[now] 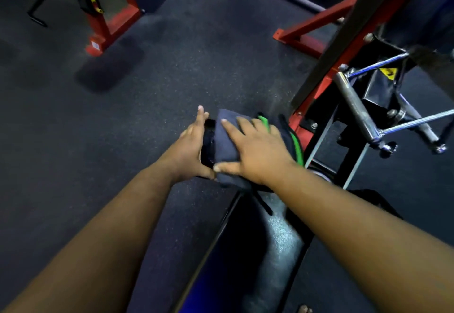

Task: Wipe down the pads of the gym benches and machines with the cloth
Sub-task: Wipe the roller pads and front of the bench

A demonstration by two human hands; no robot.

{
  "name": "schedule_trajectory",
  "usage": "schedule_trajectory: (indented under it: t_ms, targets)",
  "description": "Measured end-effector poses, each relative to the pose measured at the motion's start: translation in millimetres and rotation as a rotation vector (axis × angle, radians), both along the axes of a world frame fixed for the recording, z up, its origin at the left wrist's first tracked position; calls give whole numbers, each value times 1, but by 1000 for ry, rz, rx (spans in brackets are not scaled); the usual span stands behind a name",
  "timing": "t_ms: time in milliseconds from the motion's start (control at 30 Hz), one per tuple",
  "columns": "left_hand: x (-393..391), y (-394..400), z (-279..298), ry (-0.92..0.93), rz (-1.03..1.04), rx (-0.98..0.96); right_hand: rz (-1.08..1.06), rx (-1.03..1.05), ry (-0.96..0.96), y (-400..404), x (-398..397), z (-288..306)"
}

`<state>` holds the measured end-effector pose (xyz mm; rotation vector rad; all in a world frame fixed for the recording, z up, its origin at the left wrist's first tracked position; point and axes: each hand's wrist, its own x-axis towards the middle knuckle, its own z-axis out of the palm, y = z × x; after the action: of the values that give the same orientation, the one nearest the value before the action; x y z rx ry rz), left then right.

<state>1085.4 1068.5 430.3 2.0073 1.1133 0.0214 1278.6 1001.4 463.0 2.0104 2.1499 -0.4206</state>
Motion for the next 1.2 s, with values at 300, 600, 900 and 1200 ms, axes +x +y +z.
schedule_trajectory:
  t_ms: [300, 600, 900, 1200]
  targets:
    - [-2, 10, -5, 4, -33, -63, -48, 42, -61, 26, -37, -5]
    - [-16, 9, -12, -1, 88, -157, 11, -111, -77, -15, -10, 11]
    - [-17, 21, -9, 193, -97, -47, 63, 17, -131, 26, -50, -10]
    - [-22, 21, 4, 231, -116, -47, 157, 152, -137, -41, -33, -12]
